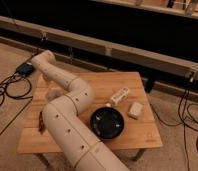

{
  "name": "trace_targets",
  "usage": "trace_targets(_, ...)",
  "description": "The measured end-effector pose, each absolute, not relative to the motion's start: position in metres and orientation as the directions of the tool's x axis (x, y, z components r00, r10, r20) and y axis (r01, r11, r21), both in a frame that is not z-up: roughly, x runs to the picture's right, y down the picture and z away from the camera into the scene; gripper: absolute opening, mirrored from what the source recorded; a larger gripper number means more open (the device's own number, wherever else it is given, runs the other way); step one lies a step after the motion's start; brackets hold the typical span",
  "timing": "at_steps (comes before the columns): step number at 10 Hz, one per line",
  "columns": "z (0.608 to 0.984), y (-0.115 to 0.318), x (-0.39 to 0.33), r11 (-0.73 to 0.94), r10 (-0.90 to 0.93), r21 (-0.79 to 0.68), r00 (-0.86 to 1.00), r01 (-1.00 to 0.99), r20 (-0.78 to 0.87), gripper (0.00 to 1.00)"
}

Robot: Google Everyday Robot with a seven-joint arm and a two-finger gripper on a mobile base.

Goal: Push the eraser across the table

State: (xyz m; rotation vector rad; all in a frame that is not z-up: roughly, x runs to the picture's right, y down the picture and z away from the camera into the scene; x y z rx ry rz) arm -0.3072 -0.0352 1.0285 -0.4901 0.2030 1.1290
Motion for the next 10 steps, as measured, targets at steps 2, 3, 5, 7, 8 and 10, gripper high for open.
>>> trace_targets(2, 1.026, -0.037, -0.308, 0.302, 0.822, -0.3, 0.406, -0.905, -0.398, 0.65)
trace_targets(3, 1.025, -0.04, -0.31, 0.299, 0.825, -0.309, 0.407, -0.903, -0.391, 0.65)
trace_targets(5, 1.022, -0.049, -0.313, 0.312, 0.832, -0.314, 0.417, -0.897, -0.365, 0.65)
trace_targets(7, 1.02, -0.06, -0.316, 0.338, 0.839, -0.305, 0.432, -0.89, -0.331, 0.65)
trace_targets(8, 1.019, -0.063, -0.318, 0.348, 0.84, -0.303, 0.438, -0.887, -0.319, 0.65)
trace_targets(10, 1.02, -0.061, -0.323, 0.354, 0.84, -0.308, 0.445, -0.883, -0.312, 0.65)
